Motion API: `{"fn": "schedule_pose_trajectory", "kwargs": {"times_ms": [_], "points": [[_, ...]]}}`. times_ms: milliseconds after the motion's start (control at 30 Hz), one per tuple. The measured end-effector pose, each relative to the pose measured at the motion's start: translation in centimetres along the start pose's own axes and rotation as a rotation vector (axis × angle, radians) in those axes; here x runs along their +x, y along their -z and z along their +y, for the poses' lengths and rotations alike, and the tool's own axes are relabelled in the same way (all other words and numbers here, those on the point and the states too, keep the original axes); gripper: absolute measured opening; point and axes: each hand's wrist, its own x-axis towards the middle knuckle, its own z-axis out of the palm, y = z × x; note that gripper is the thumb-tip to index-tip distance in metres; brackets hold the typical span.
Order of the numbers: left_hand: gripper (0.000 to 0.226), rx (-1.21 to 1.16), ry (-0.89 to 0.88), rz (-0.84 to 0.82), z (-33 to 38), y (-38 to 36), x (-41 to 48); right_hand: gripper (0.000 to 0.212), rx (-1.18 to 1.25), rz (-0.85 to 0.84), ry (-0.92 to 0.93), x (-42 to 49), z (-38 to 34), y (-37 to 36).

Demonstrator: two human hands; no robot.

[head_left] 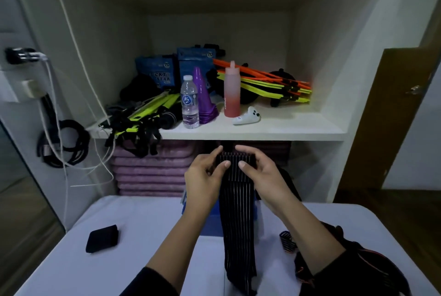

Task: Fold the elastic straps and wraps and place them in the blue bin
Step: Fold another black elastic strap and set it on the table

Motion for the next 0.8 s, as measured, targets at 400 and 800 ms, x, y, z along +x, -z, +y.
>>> {"fn": "schedule_pose_trajectory", "kwargs": {"times_ms": [400,800], "points": [[0.037,0.011,0.042,0.166,-2.9,7.2,2.6,0.021,-0.057,-0.105,0.023,3.0,0.1,-9.0],[0.012,-0.153,0.205,0.191,-5.6,15.0,3.9,0.024,-0.169,-0.163,0.104,4.7,1.1,-15.4]]}}
